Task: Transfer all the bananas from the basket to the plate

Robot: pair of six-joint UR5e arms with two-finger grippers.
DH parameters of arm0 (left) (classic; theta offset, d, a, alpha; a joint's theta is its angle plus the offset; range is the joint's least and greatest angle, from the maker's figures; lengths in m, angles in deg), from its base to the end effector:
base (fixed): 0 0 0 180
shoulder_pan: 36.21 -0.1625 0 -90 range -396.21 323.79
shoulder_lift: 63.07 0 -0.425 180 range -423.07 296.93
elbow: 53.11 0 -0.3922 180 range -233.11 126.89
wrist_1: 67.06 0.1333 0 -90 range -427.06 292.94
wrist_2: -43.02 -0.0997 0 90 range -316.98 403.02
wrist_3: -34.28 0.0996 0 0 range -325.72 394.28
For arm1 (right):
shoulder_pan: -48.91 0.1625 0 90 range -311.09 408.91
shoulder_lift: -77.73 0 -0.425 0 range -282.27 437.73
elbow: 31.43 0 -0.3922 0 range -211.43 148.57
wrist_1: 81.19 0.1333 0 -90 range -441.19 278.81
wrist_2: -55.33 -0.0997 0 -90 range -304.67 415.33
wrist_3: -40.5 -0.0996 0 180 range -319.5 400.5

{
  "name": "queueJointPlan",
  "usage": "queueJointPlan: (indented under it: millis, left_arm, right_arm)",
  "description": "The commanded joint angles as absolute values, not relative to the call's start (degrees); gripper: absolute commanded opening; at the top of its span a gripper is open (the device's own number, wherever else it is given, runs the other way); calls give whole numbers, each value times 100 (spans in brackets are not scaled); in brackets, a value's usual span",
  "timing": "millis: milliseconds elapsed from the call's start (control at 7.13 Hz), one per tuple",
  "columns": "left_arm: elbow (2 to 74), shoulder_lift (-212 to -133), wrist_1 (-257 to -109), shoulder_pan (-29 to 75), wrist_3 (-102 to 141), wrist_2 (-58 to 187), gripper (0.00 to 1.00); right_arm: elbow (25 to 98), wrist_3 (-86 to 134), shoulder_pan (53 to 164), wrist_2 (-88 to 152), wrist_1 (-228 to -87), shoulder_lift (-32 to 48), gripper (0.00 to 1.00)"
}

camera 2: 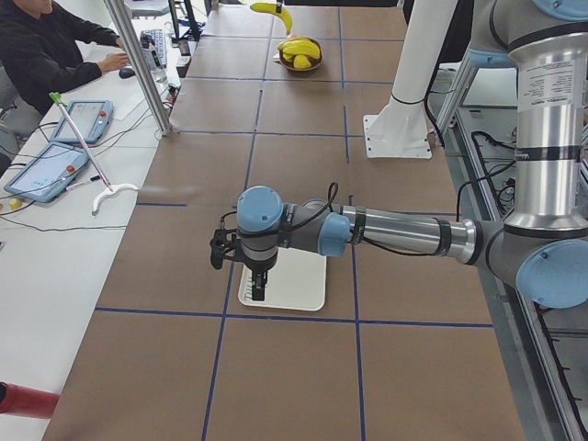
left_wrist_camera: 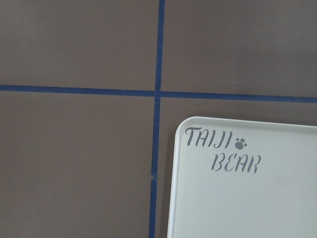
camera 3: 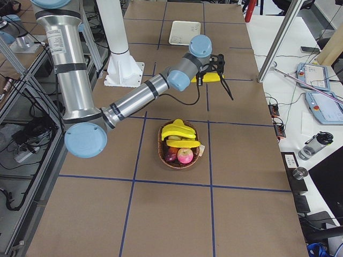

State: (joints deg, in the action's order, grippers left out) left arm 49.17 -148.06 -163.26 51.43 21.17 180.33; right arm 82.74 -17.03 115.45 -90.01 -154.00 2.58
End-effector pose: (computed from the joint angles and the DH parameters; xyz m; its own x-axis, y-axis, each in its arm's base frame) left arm -0.0409 -0.4667 0.5787 0.6620 -0.0266 -0.7490 0.1131 0.9915 0.0647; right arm -0.1584 -0.4939 0.2750 0.3208 -0.0278 0.9468 -0.0917 0.9940 0.0602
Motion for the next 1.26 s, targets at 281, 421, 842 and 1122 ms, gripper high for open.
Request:
queueJointPlan:
  millis: [281,421,842,1122]
  left_arm:
    - [4718,-15086,-19486,3749,-1114,18039,100]
    - [4604,-15270,-20268,3370,-2108,18031,99]
    - [4182,-16313,-21970,2377,-5017,18022,99]
    - [4199,-16642,-23126,1953,-6697,17847,99]
  right_arm:
    - [8292,-3048,9149,-6829,-15581,1592,0]
    - [8292,-3347,8692,-6346,-15581,1821,0]
    - [8292,-3657,8091,-5981,-15485,2235,1]
    - [8257,-3745,7993,-5972,-15511,2446,1]
